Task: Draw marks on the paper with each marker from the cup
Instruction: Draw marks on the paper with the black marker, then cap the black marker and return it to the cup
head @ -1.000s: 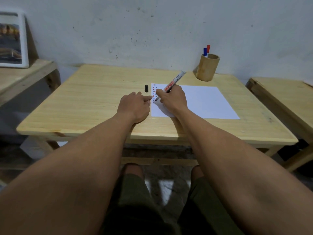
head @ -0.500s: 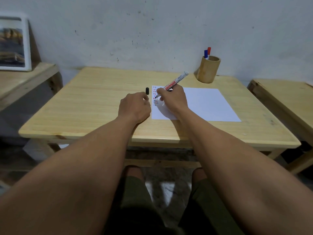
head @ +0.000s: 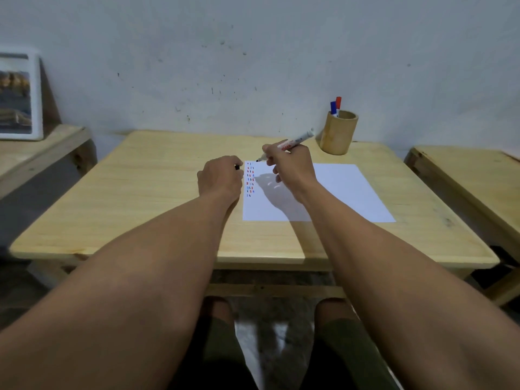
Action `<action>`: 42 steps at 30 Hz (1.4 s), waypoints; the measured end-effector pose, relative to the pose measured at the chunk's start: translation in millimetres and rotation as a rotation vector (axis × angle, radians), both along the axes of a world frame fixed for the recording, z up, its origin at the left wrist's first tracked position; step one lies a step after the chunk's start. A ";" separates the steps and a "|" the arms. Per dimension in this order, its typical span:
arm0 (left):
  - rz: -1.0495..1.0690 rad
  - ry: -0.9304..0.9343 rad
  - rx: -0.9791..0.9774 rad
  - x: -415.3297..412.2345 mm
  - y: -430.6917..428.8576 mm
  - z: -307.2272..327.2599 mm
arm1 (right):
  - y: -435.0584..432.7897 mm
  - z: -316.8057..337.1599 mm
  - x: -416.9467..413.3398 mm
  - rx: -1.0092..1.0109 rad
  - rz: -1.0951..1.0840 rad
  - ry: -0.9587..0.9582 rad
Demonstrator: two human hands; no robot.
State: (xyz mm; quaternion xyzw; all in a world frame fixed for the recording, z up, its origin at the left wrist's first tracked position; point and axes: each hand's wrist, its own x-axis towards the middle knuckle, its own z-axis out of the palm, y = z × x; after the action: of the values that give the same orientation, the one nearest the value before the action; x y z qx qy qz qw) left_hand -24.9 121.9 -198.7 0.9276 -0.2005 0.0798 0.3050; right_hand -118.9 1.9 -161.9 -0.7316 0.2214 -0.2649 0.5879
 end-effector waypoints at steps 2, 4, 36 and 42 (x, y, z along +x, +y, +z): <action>0.011 0.005 -0.014 1.4 -2.7 3.0 | -2.0 5.0 -2.1 0.070 0.008 -0.006; 0.026 0.042 -0.085 2.2 -5.1 9.4 | -4.0 9.3 -4.2 0.076 0.014 -0.009; -0.121 0.617 -0.855 -25.9 -28.4 116.5 | -18.6 51.4 -22.0 0.472 -0.068 -0.302; -0.128 0.656 -0.878 -25.0 -27.5 123.8 | -21.5 50.5 -26.0 0.497 -0.028 -0.297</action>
State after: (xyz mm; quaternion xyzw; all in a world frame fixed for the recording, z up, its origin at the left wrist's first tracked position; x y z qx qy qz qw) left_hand -49.9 94.4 -74.9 0.6753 -0.0987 -0.1560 0.7141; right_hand -144.8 -19.6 -111.4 -0.5152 0.2012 -0.3146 0.7714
